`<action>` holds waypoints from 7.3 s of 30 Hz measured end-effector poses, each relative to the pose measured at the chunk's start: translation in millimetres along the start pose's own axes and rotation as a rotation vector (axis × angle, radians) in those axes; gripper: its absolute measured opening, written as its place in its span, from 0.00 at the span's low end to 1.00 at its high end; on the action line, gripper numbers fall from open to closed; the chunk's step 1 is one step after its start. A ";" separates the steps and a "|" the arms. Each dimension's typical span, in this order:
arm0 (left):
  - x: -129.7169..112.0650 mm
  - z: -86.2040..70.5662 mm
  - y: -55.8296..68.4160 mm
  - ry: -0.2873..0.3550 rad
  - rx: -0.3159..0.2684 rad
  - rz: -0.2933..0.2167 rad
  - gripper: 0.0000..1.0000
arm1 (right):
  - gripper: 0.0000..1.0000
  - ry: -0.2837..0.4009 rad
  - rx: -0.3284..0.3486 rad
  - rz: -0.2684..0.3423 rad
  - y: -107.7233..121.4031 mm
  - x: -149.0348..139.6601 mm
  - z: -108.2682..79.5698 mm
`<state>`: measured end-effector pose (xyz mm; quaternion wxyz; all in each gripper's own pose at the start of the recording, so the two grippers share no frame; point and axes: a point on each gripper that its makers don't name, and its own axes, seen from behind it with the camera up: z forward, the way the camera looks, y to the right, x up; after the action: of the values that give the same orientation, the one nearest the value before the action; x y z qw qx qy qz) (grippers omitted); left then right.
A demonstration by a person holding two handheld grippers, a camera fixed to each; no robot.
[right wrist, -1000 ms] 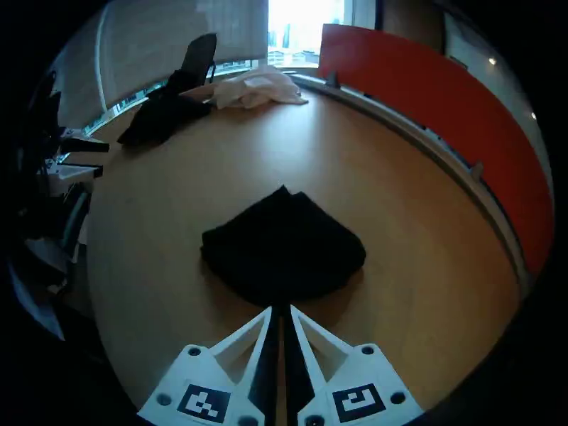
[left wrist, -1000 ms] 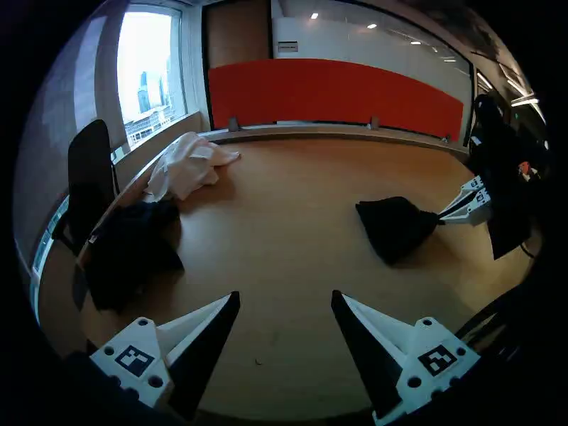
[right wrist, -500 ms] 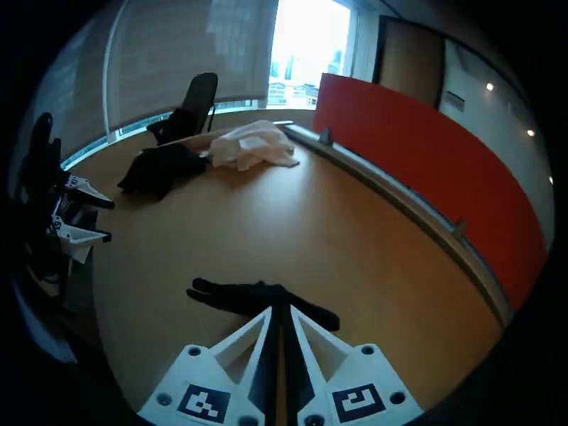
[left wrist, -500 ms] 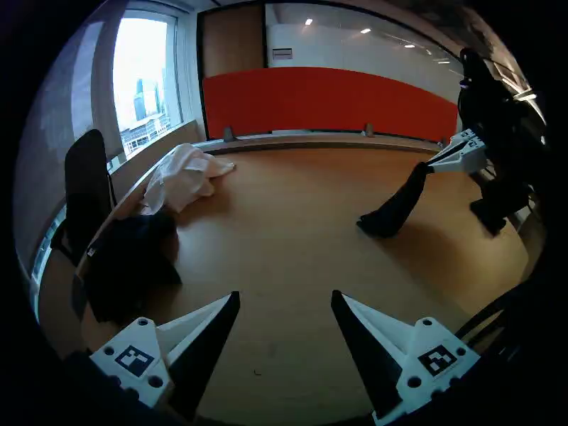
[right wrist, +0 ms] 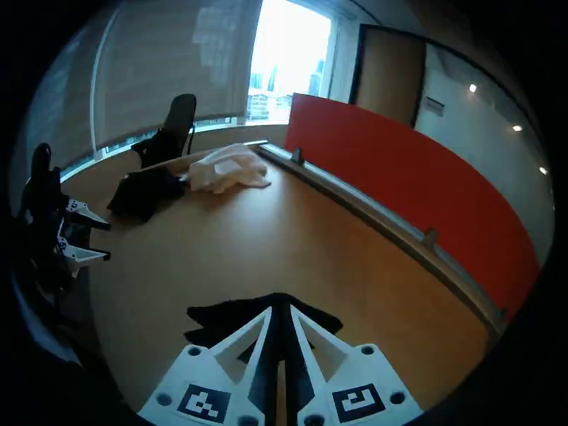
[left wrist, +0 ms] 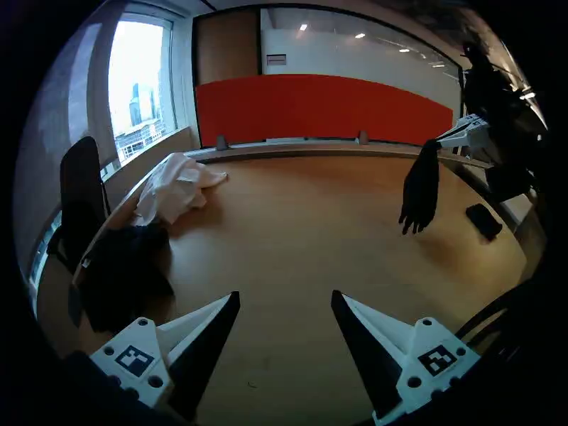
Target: Fold towel
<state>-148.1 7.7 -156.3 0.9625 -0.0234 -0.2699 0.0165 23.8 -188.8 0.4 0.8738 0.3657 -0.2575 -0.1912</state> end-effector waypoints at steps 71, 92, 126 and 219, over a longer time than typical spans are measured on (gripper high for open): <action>24.9 30.8 64.0 -0.051 -0.084 0.107 0.96 | 0.03 -0.259 -0.375 0.263 287.1 -209.1 -172.9; 24.2 29.1 80.1 -0.054 -0.115 0.135 0.96 | 0.03 -0.415 -0.417 0.332 260.3 -318.0 -234.8; 15.1 19.9 74.2 -0.071 -0.096 0.146 0.96 | 0.03 -0.571 -0.432 0.480 227.0 -406.8 -251.1; 19.4 23.7 67.3 -0.060 -0.076 0.087 0.96 | 1.00 -0.007 -0.799 0.779 244.5 -298.3 -239.0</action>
<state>-145.2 76.6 -129.6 0.9508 -0.0712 -0.2976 0.0489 -36.6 257.5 -55.2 0.9497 -0.1166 -0.2838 0.0619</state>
